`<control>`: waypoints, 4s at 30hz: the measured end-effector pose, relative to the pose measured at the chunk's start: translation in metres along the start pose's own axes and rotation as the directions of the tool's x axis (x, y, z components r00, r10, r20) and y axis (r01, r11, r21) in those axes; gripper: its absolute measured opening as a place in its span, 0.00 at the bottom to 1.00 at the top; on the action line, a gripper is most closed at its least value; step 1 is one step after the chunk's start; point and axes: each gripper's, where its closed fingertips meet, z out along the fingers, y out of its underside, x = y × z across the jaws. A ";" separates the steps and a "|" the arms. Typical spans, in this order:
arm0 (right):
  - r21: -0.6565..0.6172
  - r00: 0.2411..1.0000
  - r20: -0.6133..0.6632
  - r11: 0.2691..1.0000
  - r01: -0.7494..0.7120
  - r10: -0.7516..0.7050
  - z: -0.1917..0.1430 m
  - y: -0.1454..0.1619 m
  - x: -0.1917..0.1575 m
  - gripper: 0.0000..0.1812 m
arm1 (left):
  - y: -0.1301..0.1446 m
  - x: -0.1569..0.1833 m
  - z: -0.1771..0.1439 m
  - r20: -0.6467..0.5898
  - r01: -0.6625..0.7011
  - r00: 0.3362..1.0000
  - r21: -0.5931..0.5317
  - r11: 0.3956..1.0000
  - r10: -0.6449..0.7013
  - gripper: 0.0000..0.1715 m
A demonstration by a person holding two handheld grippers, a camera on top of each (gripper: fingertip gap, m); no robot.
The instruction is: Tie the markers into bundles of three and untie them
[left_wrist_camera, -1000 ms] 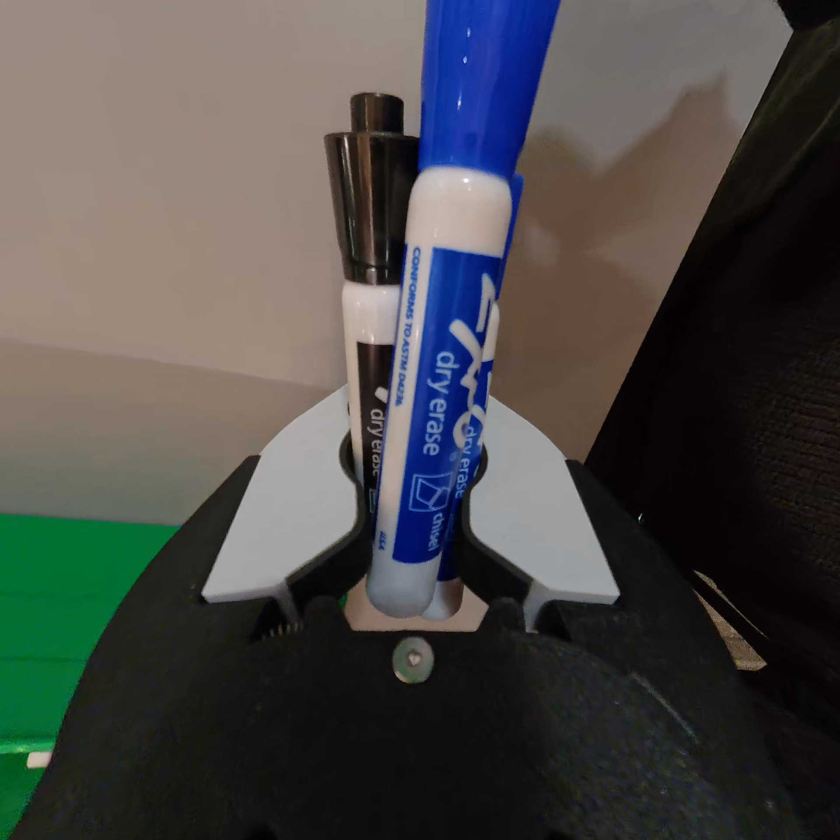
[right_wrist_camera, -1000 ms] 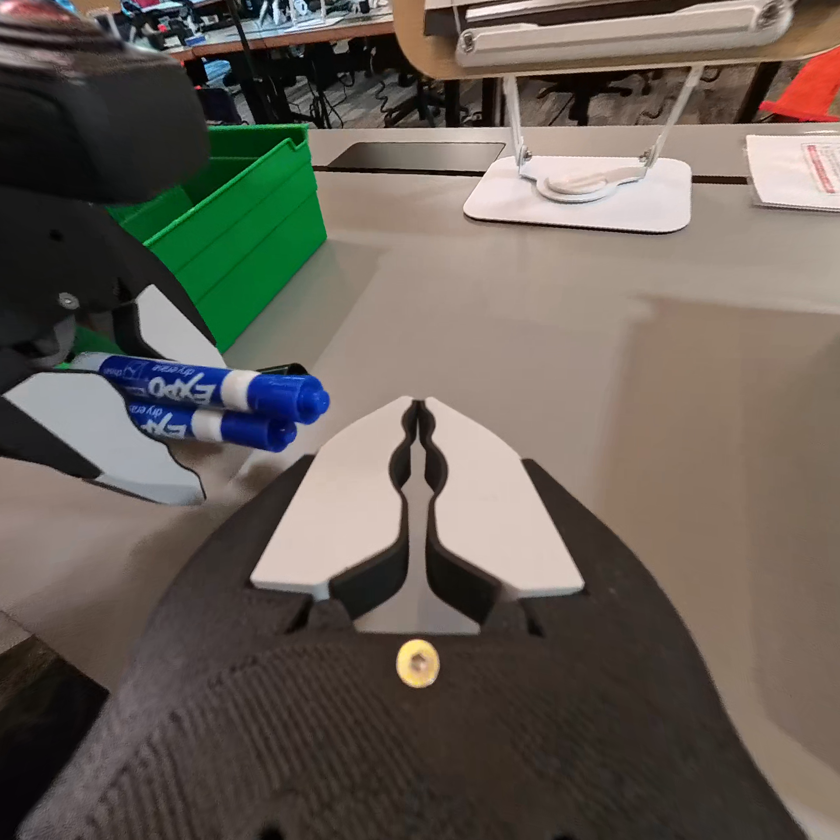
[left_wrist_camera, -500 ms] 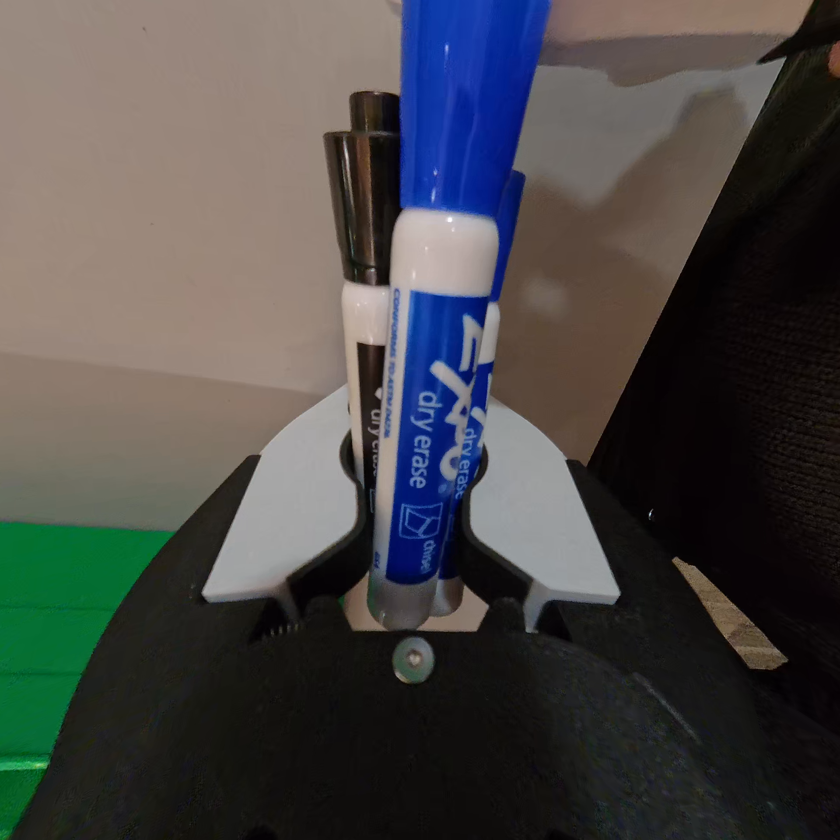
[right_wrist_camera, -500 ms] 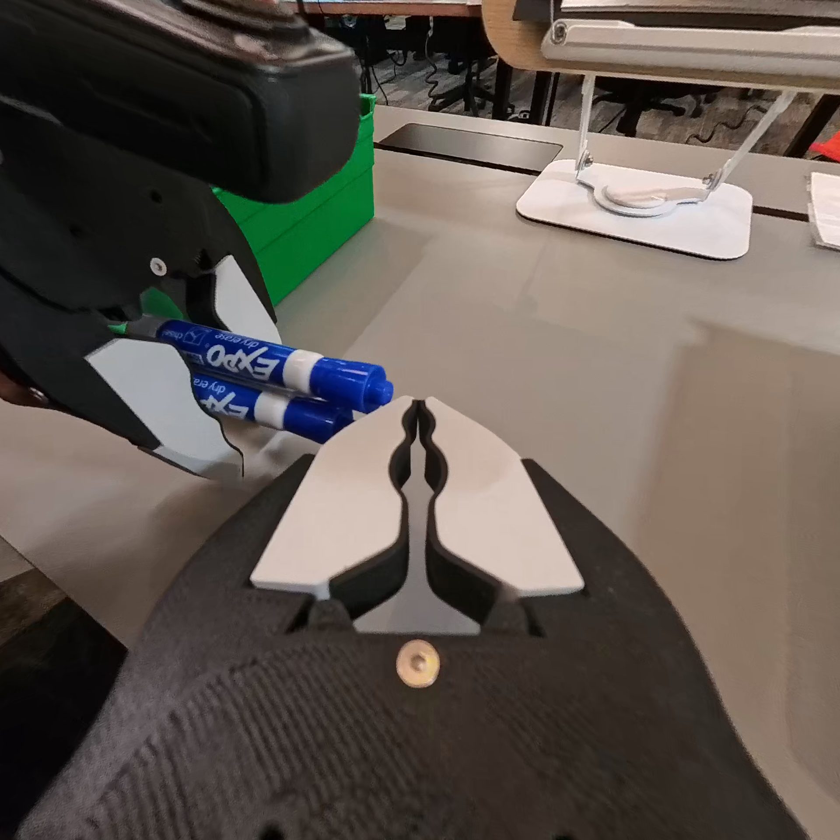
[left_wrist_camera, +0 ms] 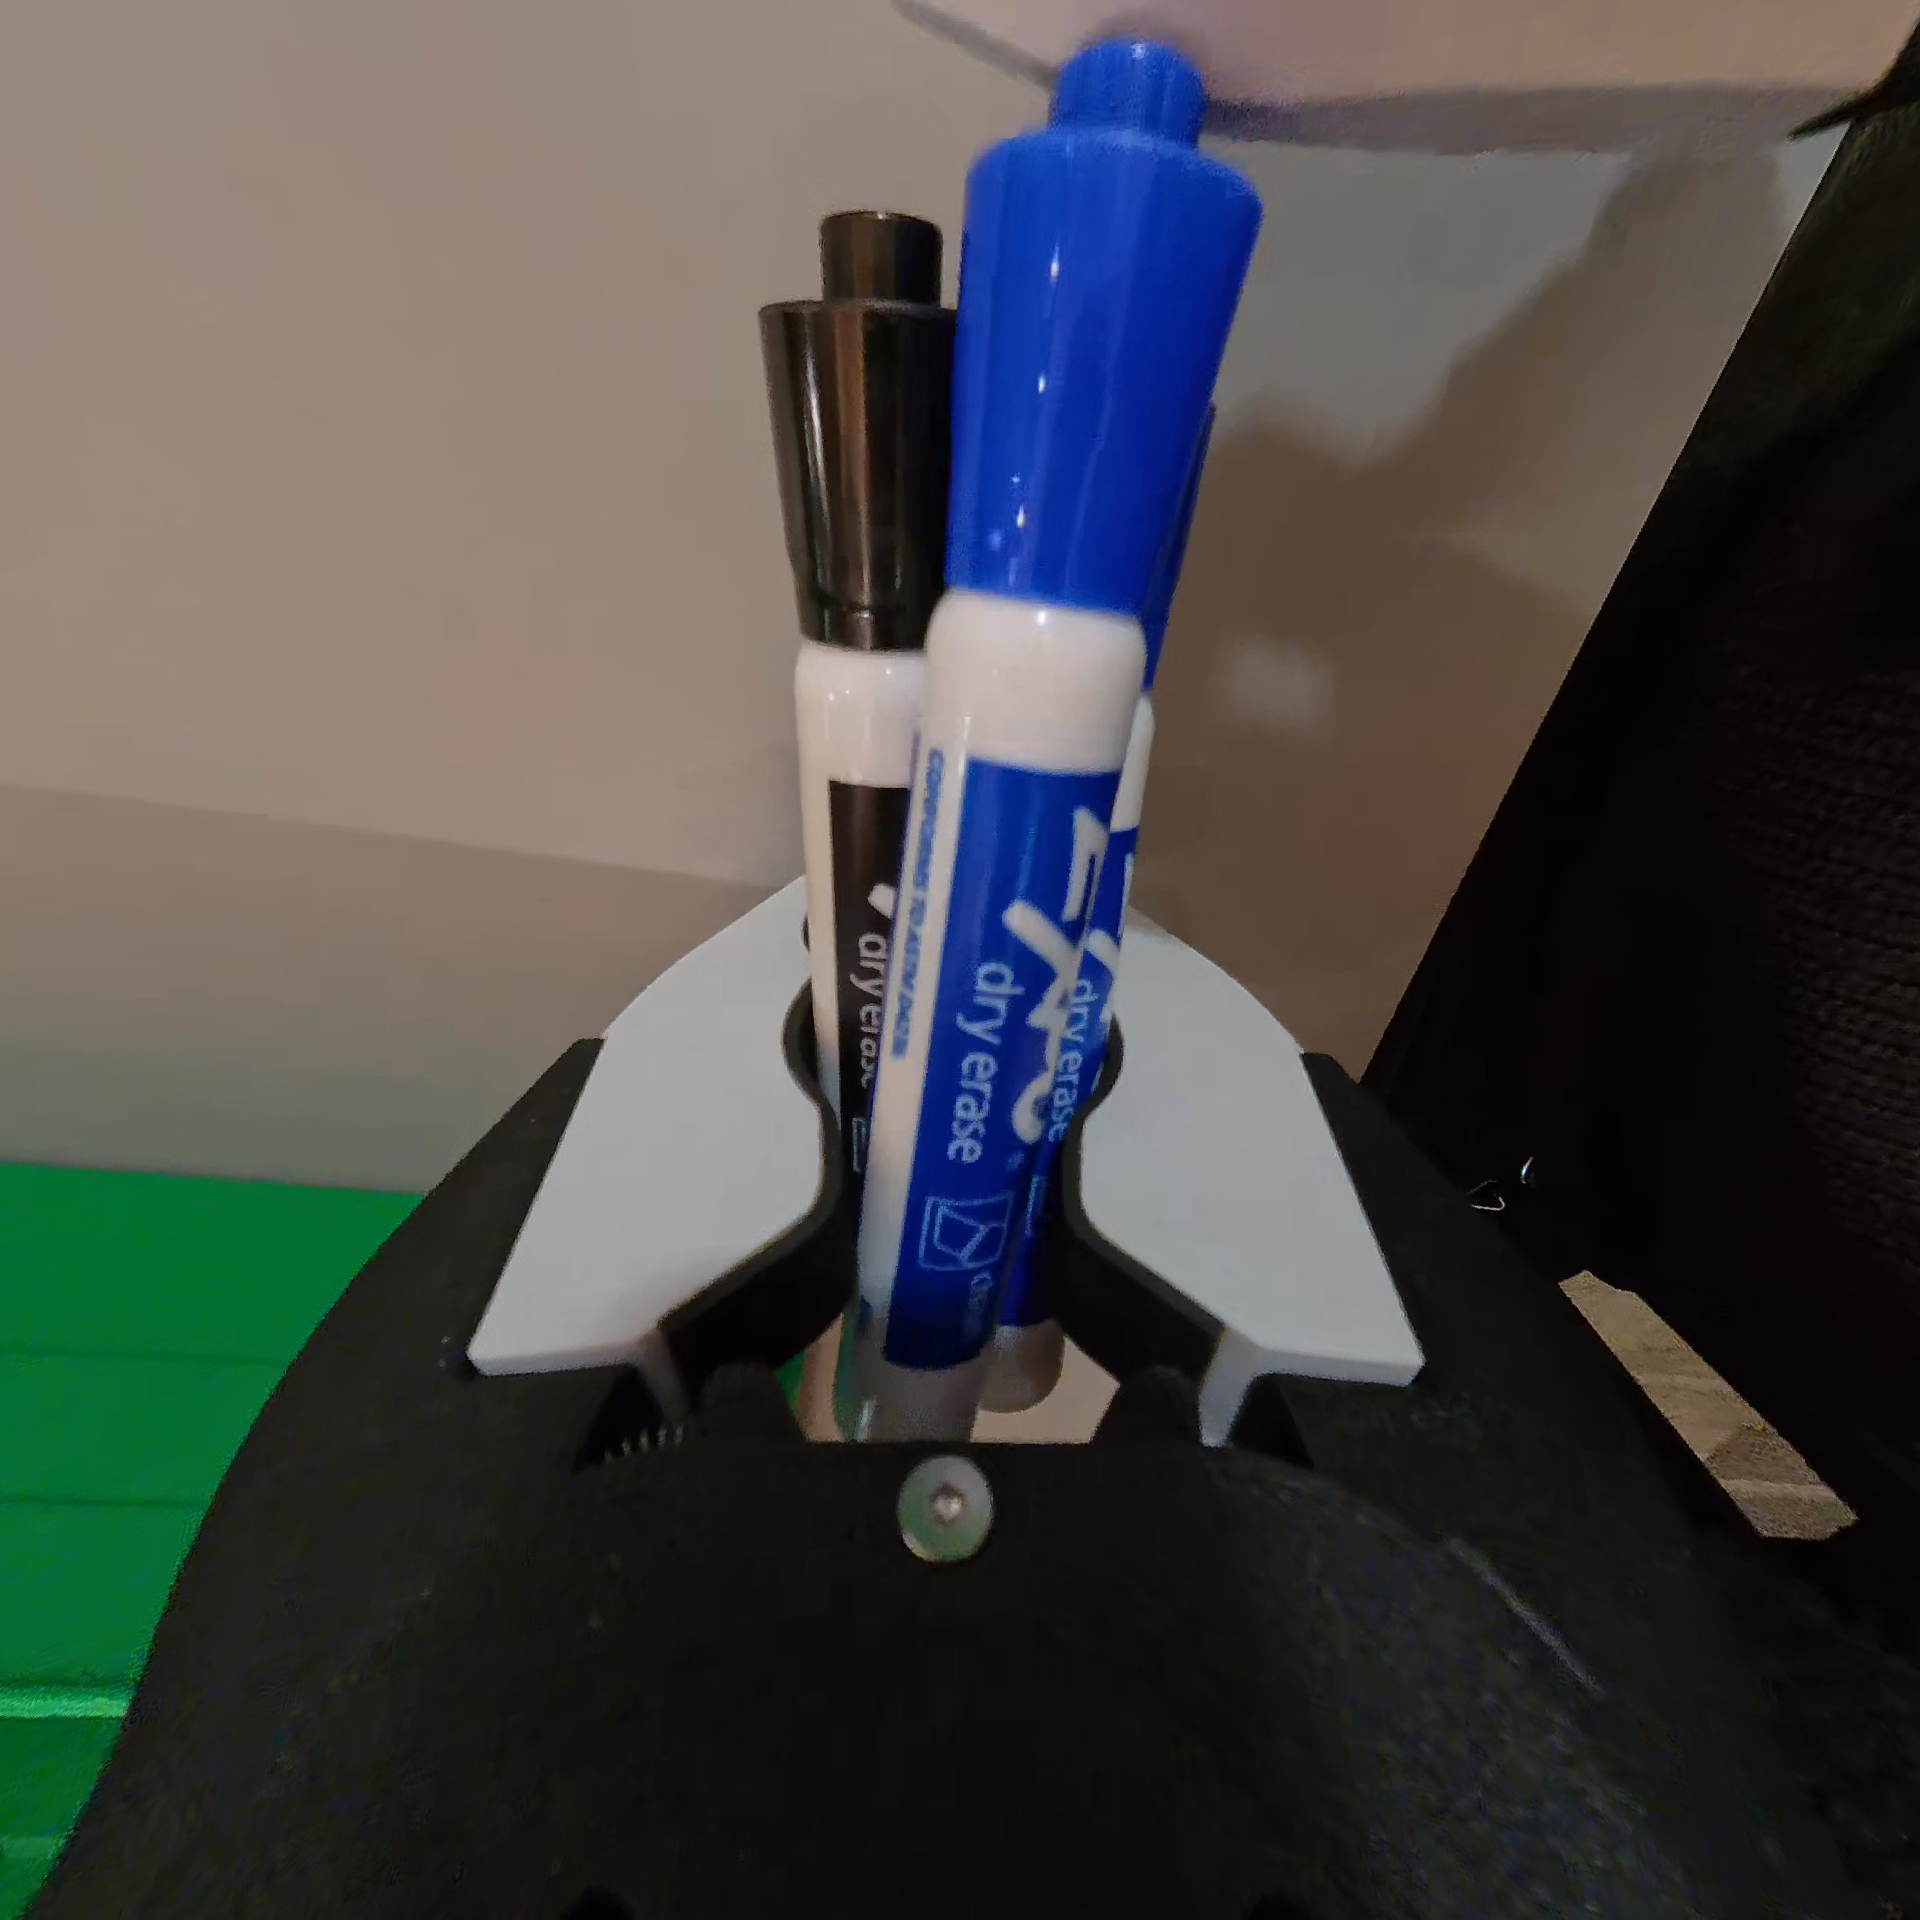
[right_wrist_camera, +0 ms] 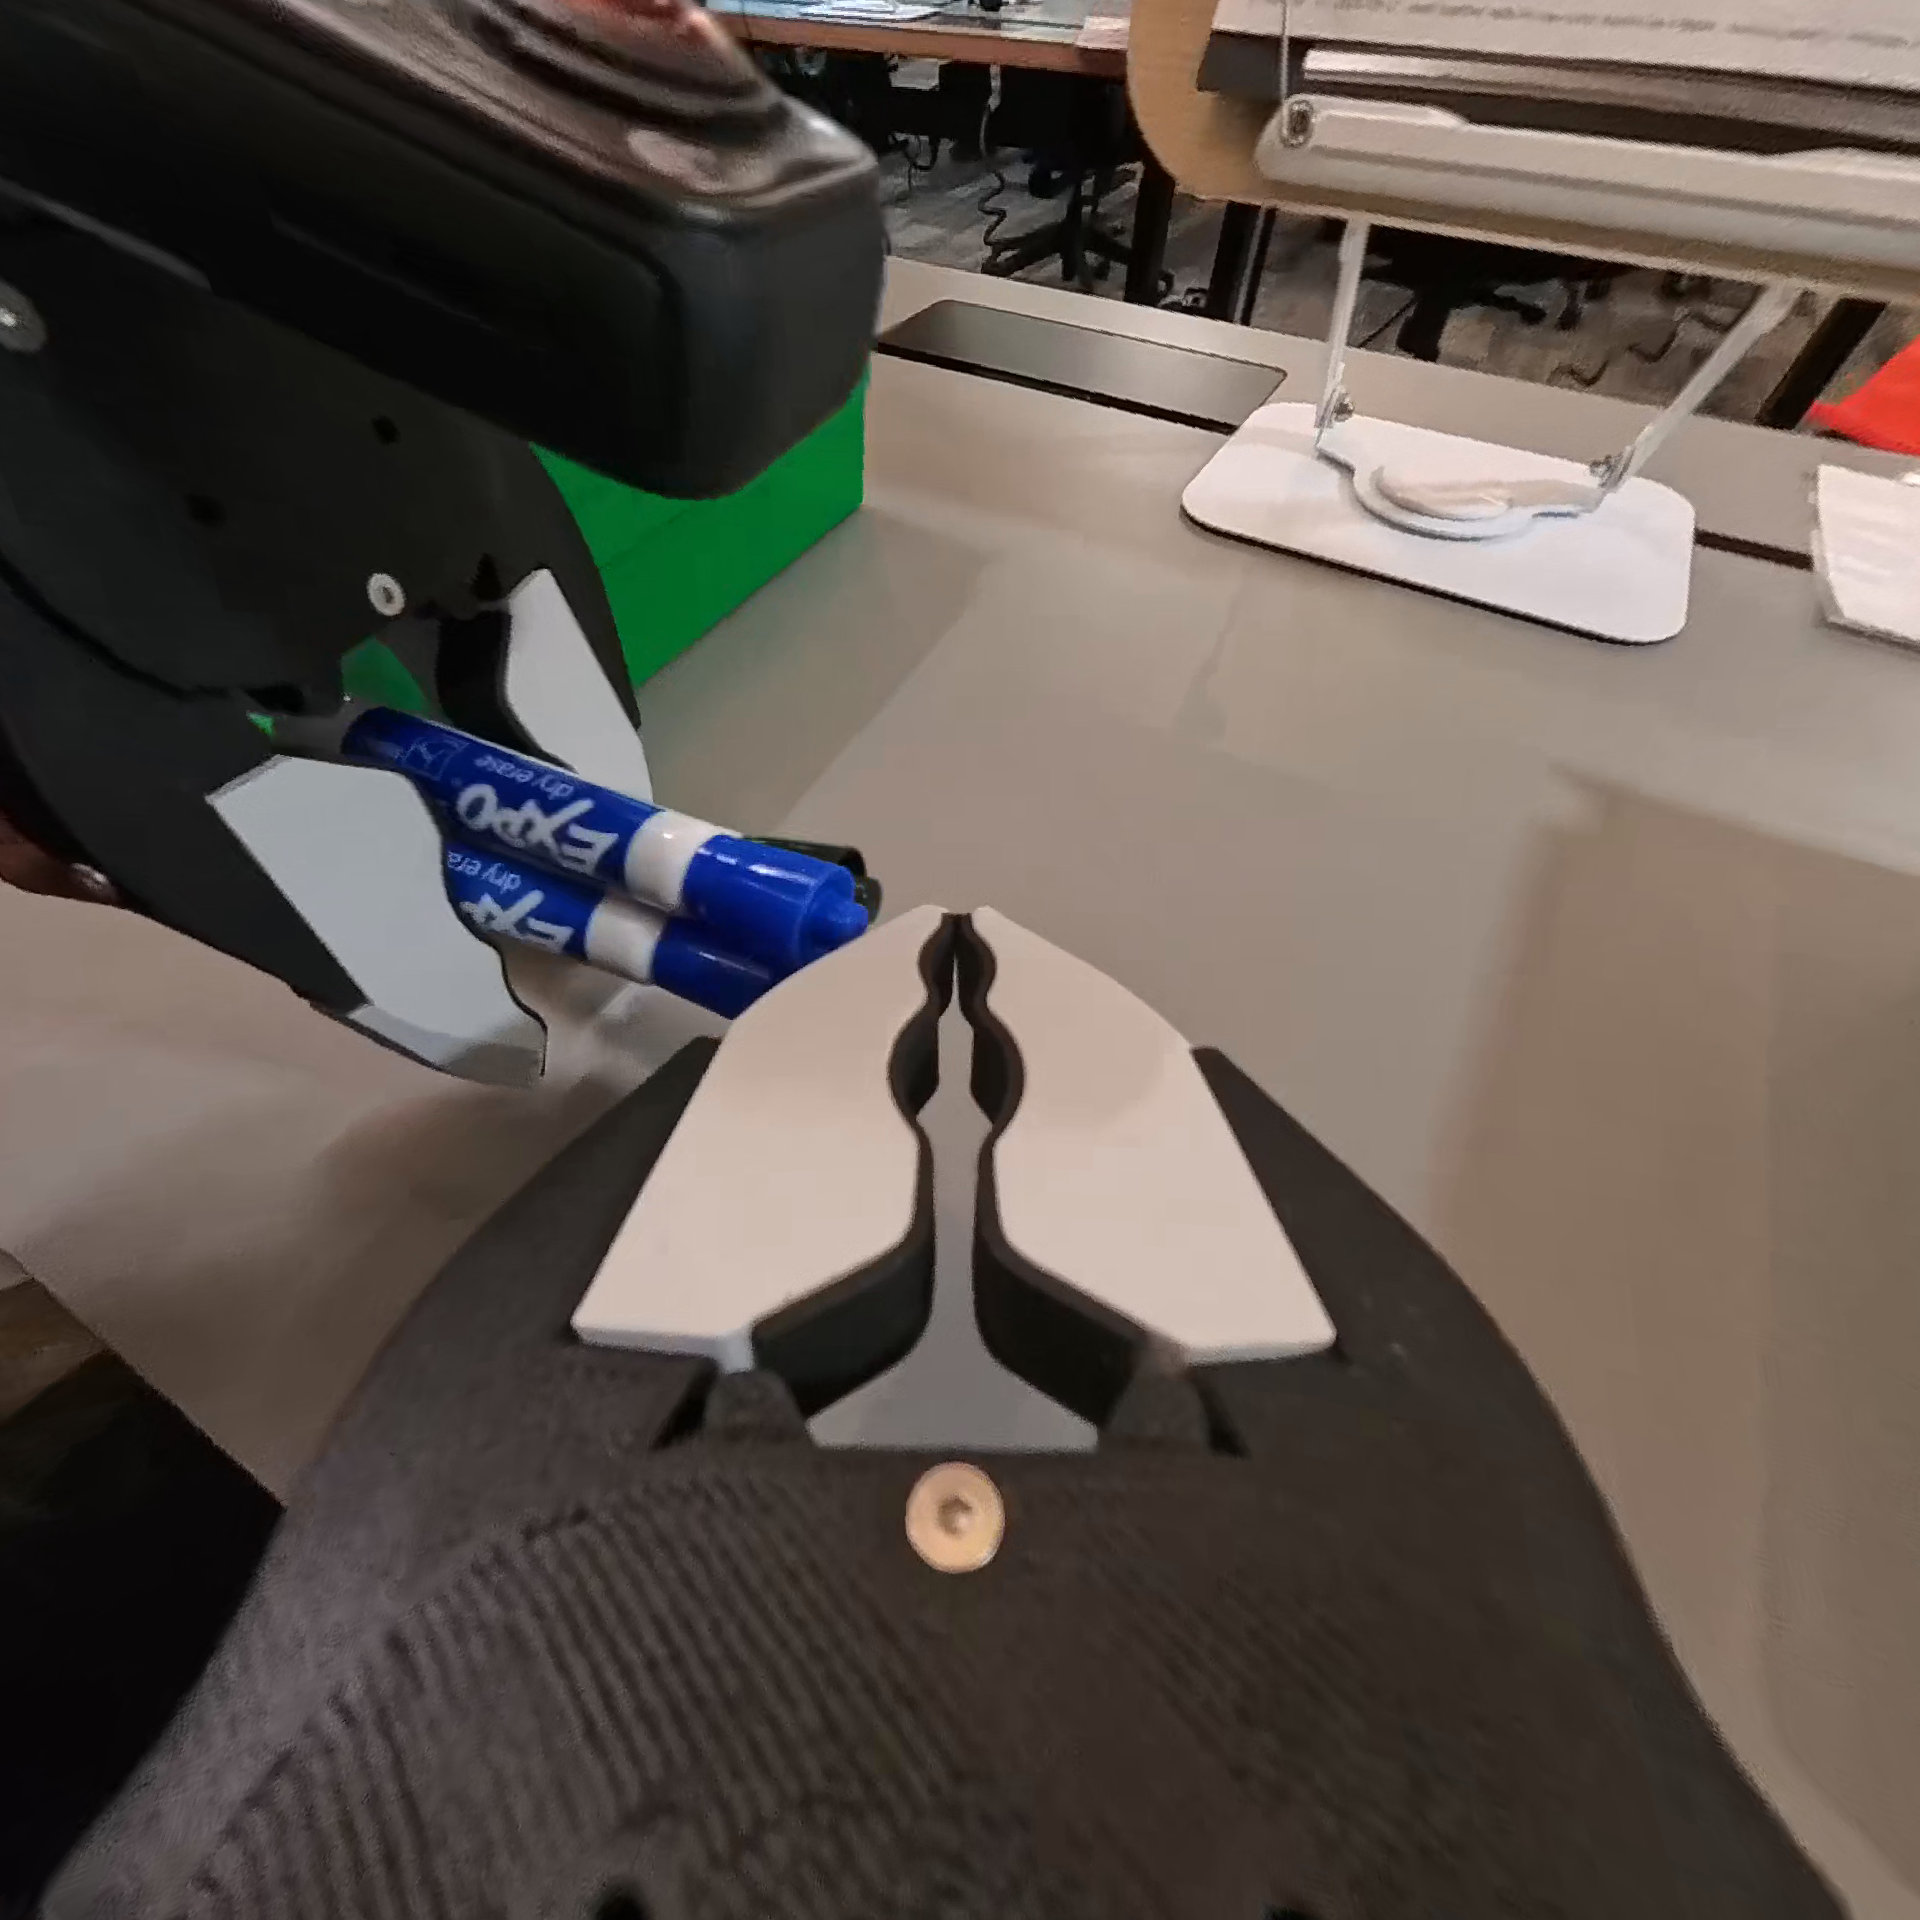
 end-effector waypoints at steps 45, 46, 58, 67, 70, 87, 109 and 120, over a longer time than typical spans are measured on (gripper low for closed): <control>0.018 0.997 0.019 0.997 -0.071 0.071 0.000 -0.002 0.003 0.00 | 0.000 -0.001 -0.005 0.017 -0.020 1.000 0.025 0.999 0.020 0.26; 0.026 0.997 0.024 0.997 -0.077 0.076 -0.001 -0.003 0.003 0.00 | 0.000 -0.001 -0.005 0.016 -0.019 1.000 0.024 1.000 0.019 0.26; 0.086 0.994 0.087 0.993 -0.078 0.070 -0.005 -0.014 -0.002 0.01 | 0.002 -0.001 -0.004 0.010 -0.010 1.000 0.019 1.000 0.010 0.26; 0.142 0.912 0.408 0.983 -0.119 0.052 -0.022 -0.030 -0.009 0.16 | 0.001 0.003 -0.005 -0.007 -0.027 1.000 0.030 0.999 0.027 0.26; 0.129 0.883 0.455 0.973 -0.191 0.113 -0.025 -0.033 -0.007 0.17 | 0.000 0.004 -0.005 -0.013 -0.027 1.000 0.037 0.999 0.027 0.26; 0.088 0.773 0.619 0.964 -0.249 0.143 0.010 -0.065 -0.037 0.23 | 0.058 0.039 -0.027 -0.036 0.186 0.982 0.105 0.977 -0.184 0.26; 0.415 -0.310 0.814 0.118 0.902 -0.491 0.165 -0.034 -0.241 0.15 | 0.280 0.073 -0.088 0.047 0.781 0.600 0.181 0.598 -0.799 0.26; 0.383 -0.257 0.834 0.177 0.907 -0.489 0.152 -0.070 -0.226 0.01 | 0.268 0.075 -0.080 -0.003 0.759 0.638 0.168 0.628 -0.770 0.26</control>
